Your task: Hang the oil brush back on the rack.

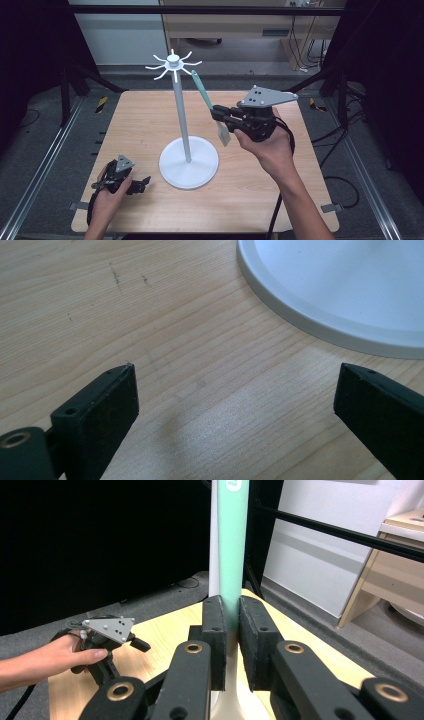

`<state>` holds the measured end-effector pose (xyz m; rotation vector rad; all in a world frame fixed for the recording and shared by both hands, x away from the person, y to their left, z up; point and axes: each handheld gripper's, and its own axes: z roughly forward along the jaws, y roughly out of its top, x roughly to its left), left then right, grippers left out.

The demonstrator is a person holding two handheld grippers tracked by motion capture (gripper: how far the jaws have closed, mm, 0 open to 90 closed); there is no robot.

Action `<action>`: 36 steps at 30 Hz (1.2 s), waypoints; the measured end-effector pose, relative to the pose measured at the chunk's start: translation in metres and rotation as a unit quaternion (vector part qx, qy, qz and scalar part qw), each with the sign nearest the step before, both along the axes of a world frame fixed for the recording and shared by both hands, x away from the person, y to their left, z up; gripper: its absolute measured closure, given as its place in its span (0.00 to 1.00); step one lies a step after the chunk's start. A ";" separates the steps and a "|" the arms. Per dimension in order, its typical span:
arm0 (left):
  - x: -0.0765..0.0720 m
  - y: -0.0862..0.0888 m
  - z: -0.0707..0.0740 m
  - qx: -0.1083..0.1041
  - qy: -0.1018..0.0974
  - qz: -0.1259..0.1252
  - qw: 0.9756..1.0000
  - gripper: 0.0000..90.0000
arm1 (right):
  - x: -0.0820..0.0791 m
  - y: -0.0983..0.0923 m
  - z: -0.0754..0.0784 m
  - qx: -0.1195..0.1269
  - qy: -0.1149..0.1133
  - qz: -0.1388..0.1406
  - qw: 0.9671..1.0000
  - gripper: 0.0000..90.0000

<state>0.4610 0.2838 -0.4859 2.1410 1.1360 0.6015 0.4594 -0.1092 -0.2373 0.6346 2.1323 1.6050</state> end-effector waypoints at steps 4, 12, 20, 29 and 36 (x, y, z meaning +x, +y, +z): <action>0.000 0.000 0.000 -0.001 -0.001 0.000 1.000 0.04 | 0.001 0.004 0.000 -0.005 0.002 -0.001 1.000 0.91; -0.001 0.000 0.000 -0.001 0.000 0.000 1.000 0.04 | 0.005 0.013 -0.003 -0.009 0.003 -0.007 1.000 0.91; 0.000 0.001 0.000 -0.001 0.000 -0.001 1.000 0.04 | 0.008 0.021 -0.006 -0.016 0.004 -0.014 1.000 0.92; 0.000 0.001 0.000 -0.002 0.001 -0.001 1.000 0.04 | 0.007 0.027 -0.008 -0.030 -0.005 -0.019 0.999 0.97; 0.000 0.001 0.000 -0.002 0.001 -0.001 1.000 0.04 | 0.004 0.022 -0.007 -0.035 -0.005 -0.025 0.999 0.97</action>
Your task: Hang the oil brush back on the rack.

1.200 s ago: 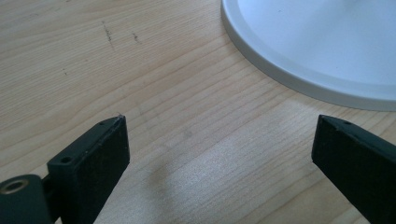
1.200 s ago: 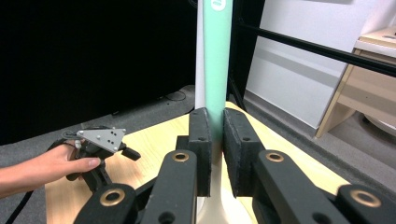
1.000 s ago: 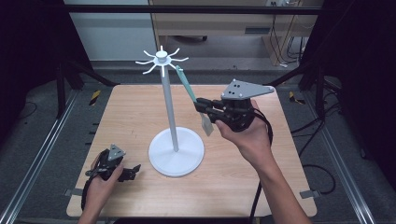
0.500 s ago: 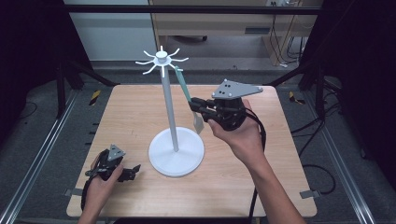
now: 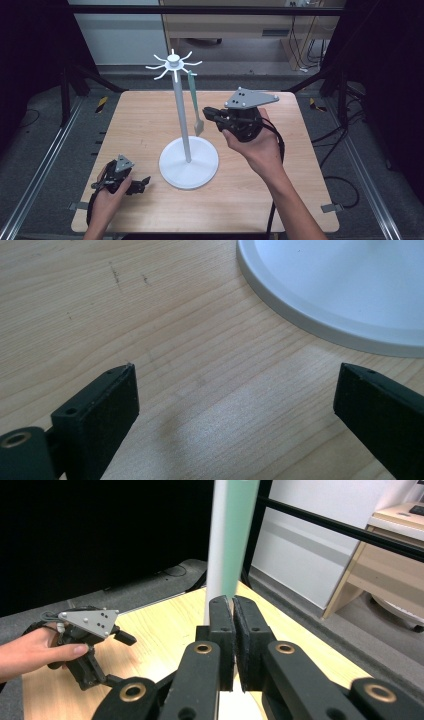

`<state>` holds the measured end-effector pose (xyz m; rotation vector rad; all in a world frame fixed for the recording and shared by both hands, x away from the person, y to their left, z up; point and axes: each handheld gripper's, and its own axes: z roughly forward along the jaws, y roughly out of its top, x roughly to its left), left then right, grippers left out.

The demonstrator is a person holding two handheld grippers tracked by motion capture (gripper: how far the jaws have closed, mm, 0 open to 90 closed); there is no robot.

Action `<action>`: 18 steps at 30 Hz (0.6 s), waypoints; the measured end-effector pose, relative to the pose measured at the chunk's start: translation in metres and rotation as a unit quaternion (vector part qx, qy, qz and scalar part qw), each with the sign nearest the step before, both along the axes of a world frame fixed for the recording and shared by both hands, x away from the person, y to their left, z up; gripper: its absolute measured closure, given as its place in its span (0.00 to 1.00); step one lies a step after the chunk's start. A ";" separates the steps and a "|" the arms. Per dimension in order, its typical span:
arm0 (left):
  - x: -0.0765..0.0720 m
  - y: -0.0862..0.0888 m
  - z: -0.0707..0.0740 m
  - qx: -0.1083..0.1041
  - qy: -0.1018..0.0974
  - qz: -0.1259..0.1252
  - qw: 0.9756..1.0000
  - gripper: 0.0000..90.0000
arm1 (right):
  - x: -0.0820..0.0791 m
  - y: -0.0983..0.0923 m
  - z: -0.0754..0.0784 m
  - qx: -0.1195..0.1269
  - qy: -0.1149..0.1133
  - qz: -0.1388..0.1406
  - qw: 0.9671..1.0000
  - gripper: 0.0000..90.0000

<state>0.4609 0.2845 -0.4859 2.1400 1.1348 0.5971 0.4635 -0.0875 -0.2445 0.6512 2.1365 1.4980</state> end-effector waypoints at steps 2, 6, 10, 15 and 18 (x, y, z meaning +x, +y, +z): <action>0.000 0.000 0.000 0.000 0.001 0.000 1.000 0.04 | -0.001 -0.003 0.000 0.000 0.002 -0.003 1.000 0.97; 0.000 0.000 0.000 0.001 0.001 0.000 1.000 0.04 | -0.001 -0.008 -0.001 0.000 0.001 -0.010 1.000 0.93; 0.000 0.000 0.000 0.001 0.001 0.000 1.000 0.04 | -0.002 -0.011 -0.001 0.001 0.001 -0.016 1.000 0.88; 0.000 0.000 0.000 0.002 0.001 0.000 1.000 0.04 | -0.003 -0.015 -0.002 0.003 -0.001 -0.024 1.000 0.81; 0.000 0.000 0.000 0.001 0.001 0.000 1.000 0.04 | -0.004 -0.017 -0.003 0.002 -0.001 -0.030 1.000 0.77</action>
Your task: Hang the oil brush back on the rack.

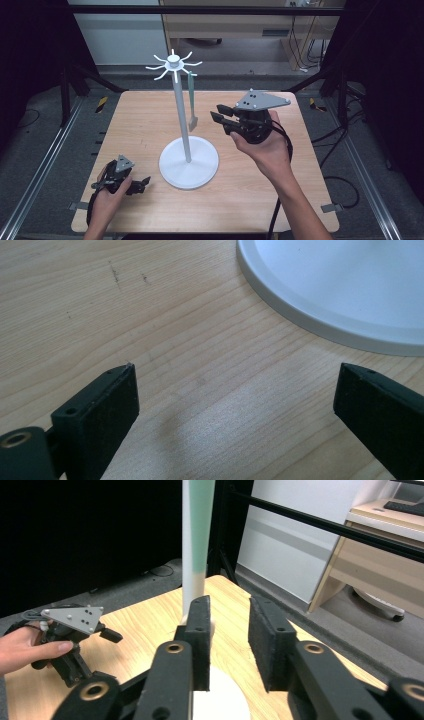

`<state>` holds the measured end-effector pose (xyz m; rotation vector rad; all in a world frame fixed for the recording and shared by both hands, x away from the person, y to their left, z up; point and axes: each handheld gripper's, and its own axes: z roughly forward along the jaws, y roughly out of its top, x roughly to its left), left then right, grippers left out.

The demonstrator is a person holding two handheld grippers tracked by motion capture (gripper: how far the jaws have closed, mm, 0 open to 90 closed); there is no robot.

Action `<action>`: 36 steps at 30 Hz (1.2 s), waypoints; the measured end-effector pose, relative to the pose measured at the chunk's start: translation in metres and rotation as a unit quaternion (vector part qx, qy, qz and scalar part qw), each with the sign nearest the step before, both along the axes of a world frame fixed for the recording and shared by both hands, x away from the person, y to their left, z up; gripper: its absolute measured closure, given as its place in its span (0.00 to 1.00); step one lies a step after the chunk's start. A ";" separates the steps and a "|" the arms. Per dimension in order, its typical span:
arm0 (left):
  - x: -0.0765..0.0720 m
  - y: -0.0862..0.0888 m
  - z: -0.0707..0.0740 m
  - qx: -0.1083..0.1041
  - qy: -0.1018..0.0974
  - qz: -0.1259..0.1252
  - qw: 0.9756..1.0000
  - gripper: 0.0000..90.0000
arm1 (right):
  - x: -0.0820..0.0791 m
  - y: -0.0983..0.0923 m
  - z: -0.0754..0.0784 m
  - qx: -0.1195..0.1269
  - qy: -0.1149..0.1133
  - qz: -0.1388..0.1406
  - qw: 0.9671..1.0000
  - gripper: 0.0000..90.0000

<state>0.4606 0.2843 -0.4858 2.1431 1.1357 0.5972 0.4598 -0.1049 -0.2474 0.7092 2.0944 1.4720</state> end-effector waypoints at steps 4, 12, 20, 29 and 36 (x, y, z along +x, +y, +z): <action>0.000 0.000 0.000 0.001 0.000 0.000 1.000 0.04 | -0.001 -0.003 -0.001 0.001 0.000 -0.009 1.000 0.68; 0.000 0.000 0.000 0.001 0.001 -0.001 1.000 0.04 | -0.004 -0.011 -0.003 0.000 -0.004 -0.031 1.000 0.53; 0.000 0.000 -0.001 0.001 0.001 -0.001 1.000 0.04 | -0.007 -0.018 -0.005 0.001 -0.008 -0.045 0.999 0.38; 0.000 -0.002 -0.001 0.004 0.002 -0.003 1.000 0.04 | -0.010 -0.027 -0.007 0.003 -0.008 -0.066 0.998 0.25; 0.000 -0.001 -0.001 0.003 0.002 -0.001 1.000 0.04 | -0.012 -0.035 -0.012 -0.003 -0.003 -0.080 0.997 0.18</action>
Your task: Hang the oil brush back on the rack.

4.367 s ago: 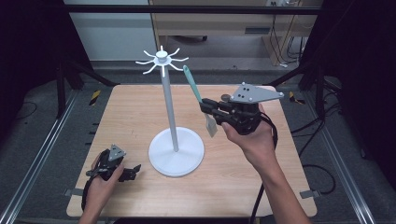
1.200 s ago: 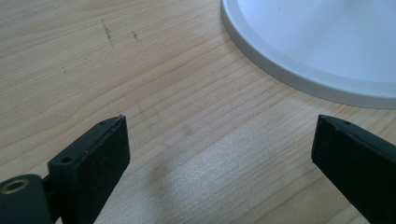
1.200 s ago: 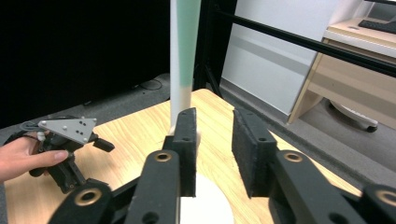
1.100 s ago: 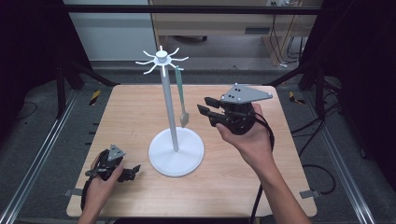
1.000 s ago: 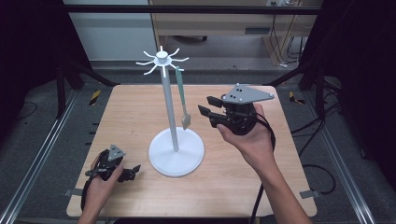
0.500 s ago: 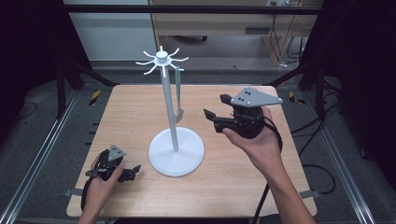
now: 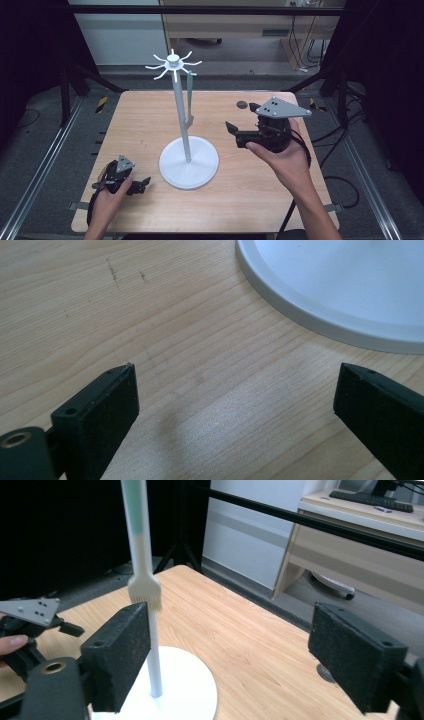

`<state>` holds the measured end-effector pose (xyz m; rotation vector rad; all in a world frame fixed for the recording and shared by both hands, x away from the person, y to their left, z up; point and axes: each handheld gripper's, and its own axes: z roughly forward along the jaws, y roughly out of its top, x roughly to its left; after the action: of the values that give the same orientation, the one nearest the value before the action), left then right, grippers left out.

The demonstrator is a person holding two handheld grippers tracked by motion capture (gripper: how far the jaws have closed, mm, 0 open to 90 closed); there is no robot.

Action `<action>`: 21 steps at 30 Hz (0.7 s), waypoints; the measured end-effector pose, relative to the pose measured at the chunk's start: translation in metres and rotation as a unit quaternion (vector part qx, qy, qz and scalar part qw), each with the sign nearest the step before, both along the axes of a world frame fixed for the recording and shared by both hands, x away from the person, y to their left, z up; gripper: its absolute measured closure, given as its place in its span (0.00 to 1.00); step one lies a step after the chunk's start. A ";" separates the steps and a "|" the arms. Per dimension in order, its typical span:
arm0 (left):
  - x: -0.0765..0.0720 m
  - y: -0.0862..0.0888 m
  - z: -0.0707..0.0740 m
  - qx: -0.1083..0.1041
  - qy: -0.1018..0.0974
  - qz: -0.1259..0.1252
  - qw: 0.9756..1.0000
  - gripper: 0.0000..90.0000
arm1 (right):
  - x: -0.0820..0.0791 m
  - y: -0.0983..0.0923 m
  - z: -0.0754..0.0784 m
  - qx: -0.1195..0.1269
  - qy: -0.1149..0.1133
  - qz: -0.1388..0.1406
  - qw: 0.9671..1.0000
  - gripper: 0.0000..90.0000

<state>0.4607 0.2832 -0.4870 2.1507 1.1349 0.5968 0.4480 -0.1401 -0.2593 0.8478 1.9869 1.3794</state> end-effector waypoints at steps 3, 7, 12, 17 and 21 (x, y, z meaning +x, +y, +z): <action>0.000 0.000 0.000 0.000 0.000 0.000 1.000 0.04 | -0.001 -0.005 -0.002 -0.001 0.002 -0.008 1.000 0.16; 0.000 0.000 0.000 0.000 -0.001 0.000 1.000 0.04 | -0.003 -0.012 -0.007 -0.004 0.001 -0.024 1.000 0.13; -0.001 0.000 0.001 0.000 -0.002 0.002 1.000 0.04 | -0.004 -0.023 -0.016 -0.005 0.001 -0.048 0.999 0.10; -0.001 0.001 0.001 0.001 -0.003 0.003 1.000 0.04 | -0.007 -0.035 -0.025 0.003 0.002 -0.062 0.998 0.08; -0.001 0.001 0.001 0.001 -0.003 0.003 1.000 0.04 | -0.011 -0.043 -0.032 0.003 0.006 -0.071 0.997 0.07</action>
<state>0.4600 0.2837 -0.4863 2.1457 1.1391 0.6076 0.4375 -0.1836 -0.2915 0.9817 1.8928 1.3018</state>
